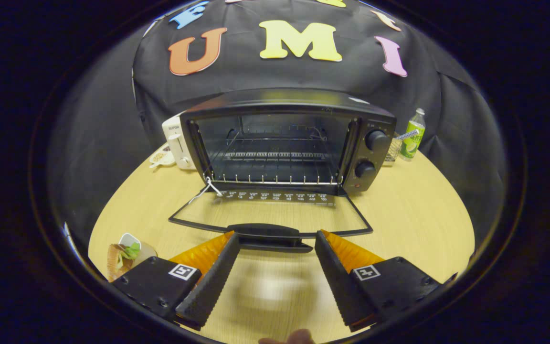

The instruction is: Open the toaster oven, put the food inside, and close the toaster oven door.

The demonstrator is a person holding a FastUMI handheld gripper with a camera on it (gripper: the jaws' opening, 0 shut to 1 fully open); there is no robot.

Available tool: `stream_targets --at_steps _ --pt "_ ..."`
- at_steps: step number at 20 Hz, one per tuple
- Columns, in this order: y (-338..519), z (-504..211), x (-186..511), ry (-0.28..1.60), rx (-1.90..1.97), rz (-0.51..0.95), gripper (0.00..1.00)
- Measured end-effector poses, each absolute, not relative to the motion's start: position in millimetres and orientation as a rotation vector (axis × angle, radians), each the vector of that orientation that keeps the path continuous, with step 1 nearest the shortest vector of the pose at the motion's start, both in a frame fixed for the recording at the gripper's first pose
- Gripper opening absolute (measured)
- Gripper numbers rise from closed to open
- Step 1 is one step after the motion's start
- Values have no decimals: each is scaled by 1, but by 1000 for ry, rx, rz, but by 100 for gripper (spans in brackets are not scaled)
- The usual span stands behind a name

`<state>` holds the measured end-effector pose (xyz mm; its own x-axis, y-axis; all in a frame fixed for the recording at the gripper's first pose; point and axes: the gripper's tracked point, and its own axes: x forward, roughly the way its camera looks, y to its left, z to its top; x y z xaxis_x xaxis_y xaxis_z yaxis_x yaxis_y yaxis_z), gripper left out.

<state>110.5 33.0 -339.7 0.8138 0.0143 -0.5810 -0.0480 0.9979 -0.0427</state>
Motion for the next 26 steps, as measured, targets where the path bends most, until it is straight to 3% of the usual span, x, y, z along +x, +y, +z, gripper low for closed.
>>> stream_targets --at_steps 4,11,15,22,26 --pt "34 -321 96 644 -57 93 100" --pt "73 -249 50 787 207 448 100" --pt "114 -242 32 912 376 563 100" --pt "179 -278 0 1148 514 620 100" --pt "205 -309 -10 1267 548 606 95"
